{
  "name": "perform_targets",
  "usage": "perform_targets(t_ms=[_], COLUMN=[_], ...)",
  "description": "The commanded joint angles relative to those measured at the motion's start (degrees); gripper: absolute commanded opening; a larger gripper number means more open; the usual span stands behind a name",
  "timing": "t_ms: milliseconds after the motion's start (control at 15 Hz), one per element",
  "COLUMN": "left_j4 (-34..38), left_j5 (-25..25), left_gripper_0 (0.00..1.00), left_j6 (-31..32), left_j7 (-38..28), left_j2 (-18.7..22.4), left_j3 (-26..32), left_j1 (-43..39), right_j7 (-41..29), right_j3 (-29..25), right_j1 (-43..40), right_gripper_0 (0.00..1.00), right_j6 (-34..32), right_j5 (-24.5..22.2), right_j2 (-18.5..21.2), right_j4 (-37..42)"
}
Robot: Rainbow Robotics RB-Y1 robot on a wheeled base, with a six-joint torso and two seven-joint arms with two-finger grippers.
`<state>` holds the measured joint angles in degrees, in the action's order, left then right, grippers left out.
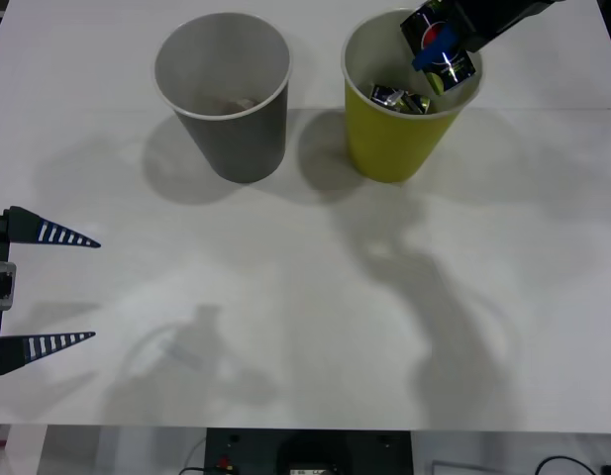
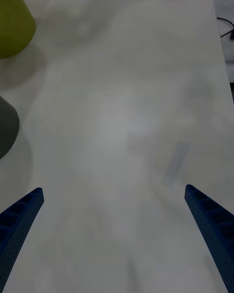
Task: Put the can into the green bin and the plastic bottle into the gray bin
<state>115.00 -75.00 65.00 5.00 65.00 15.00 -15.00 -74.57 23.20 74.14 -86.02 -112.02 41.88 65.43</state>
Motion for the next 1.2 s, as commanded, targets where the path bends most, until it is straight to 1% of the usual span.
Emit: perform_targets(t_ms=[67,200,333,400,467,533,600,667,800,933,1133,1200], left_j4=[0.0,0.0,0.0,0.0,0.0,0.0,0.0,0.0,0.0,0.0,0.0,0.0], left_j5=[0.0,0.0,0.0,0.0,0.0,0.0,0.0,0.0,0.0,0.0,0.0,0.0], left_gripper_0=[1.0,1.0,1.0,1.0,1.0,1.0,1.0,1.0,1.0,1.0,1.0,1.0], left_j6=[0.0,0.0,0.0,0.0,0.0,0.0,0.0,0.0,0.0,0.0,0.0,0.0], left_j7=[0.0,0.0,0.0,0.0,0.0,0.0,0.0,0.0,0.0,0.0,0.0,0.0], left_j2=[0.0,0.0,0.0,0.0,0.0,0.0,0.0,0.0,0.0,0.0,0.0,0.0], left_j3=[0.0,0.0,0.0,0.0,0.0,0.0,0.0,0.0,0.0,0.0,0.0,0.0], left_j1=[0.0,0.0,0.0,0.0,0.0,0.0,0.0,0.0,0.0,0.0,0.0,0.0], right_j7=[1.27,1.44,2.41,3.38,4.17,4.69,5.49,5.66,7.42,8.65,10.5,10.85], right_j3=[1.49,1.49,1.76,1.84,1.84,1.93,1.84,1.84,1.84,1.58,-1.85,-4.48], right_j1=[3.11,3.55,3.55,3.46,3.55,3.55,3.55,3.46,3.46,3.46,2.41,1.0], right_gripper_0=[0.0,0.0,0.0,0.11,0.33,0.66,0.94,1.0,1.0,1.0,1.0,1.0], right_j6=[4.37,5.69,5.78,5.78,5.78,5.78,5.6,5.42,4.46,2.88,-2.57,-3.98], right_j5=[-3.29,-6.19,-6.46,-6.54,-6.63,-6.72,-6.46,-6.19,-5.31,-2.15,4.09,5.41], right_j2=[-3.47,-4.79,-4.87,-4.79,-4.79,-4.7,-4.44,-4.17,-3.56,-2.06,1.63,2.77], right_j4=[-6.28,-6.98,-7.07,-7.07,-7.07,-7.07,-7.07,-6.98,-6.98,-6.72,-3.91,-1.62])
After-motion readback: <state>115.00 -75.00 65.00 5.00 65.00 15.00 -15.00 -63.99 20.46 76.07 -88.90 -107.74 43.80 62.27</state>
